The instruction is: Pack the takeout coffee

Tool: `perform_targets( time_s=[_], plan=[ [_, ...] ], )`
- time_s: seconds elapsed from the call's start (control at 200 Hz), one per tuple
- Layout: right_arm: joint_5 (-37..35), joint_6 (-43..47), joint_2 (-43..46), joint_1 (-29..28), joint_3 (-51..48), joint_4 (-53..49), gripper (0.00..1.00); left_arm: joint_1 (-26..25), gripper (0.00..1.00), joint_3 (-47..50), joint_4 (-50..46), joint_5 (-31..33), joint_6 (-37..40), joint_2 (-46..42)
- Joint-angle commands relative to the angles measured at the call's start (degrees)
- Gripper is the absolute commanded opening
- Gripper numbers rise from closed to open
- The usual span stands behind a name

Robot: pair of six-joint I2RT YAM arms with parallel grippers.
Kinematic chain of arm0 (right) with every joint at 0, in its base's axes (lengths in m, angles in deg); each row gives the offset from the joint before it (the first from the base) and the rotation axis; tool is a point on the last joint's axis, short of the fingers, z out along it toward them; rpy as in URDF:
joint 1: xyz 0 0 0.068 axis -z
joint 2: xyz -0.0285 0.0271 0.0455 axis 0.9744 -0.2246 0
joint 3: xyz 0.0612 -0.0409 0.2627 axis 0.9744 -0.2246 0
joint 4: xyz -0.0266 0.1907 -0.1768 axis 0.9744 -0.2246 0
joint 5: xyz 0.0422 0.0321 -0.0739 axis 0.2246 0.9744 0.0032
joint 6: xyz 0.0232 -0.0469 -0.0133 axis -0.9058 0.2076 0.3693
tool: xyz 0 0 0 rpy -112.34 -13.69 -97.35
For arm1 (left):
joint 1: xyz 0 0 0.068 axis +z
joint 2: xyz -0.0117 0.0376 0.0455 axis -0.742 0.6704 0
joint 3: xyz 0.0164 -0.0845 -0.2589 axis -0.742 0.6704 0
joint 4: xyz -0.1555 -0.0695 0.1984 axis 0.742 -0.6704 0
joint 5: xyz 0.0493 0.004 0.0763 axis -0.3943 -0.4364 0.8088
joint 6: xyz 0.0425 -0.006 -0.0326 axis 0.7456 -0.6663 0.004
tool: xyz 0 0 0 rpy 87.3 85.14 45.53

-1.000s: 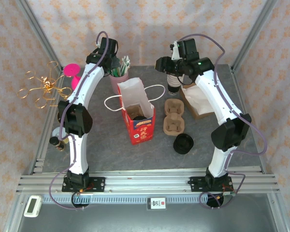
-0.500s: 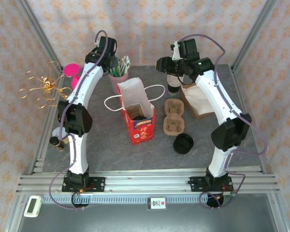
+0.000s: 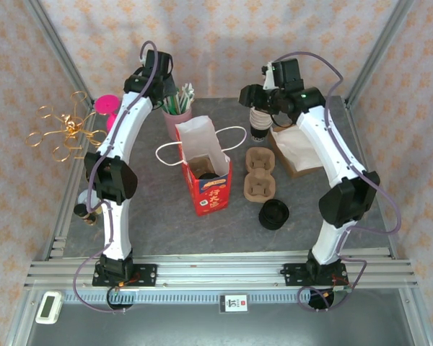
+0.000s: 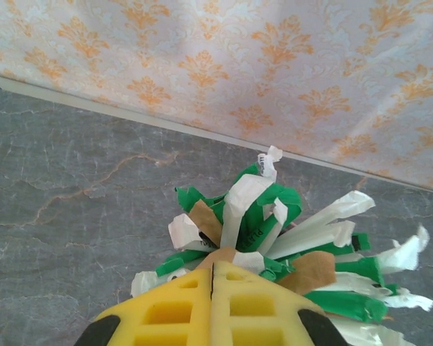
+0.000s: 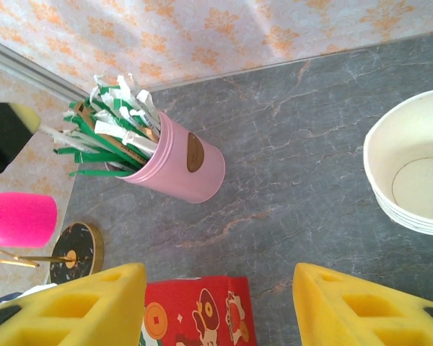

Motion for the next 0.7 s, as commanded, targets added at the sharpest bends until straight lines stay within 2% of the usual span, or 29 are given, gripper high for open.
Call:
perform_targets(
  time_s=[0.0, 0.195, 0.44, 0.561, 0.696],
  plan=[
    [-1.3, -1.8, 4.3, 0.7, -1.4, 2.9, 0.55, 0.7, 0.00, -1.6, -2.9, -0.8, 1.0, -7.6],
    [-3.8, -3.1, 8.0, 0.9, -5.4, 5.0, 0.57, 0.1, 0.00, 2.8, -1.8, -3.9, 1.1, -18.6],
    [-4.8, -7.2, 13.8, 3.6, -13.0, 9.4, 0.59, -2.9, 0.00, 2.5, -3.1, -7.5, 1.4, -27.5],
    [-3.1, -8.8, 16.7, 5.9, -17.4, 11.4, 0.59, -6.5, 0.00, 1.9, -4.3, -9.0, 0.9, -30.4],
    [-2.0, -9.5, 19.7, 7.6, -21.5, 12.5, 0.59, -11.7, 0.00, 2.1, -6.1, -7.1, 0.6, -33.6]
  ],
)
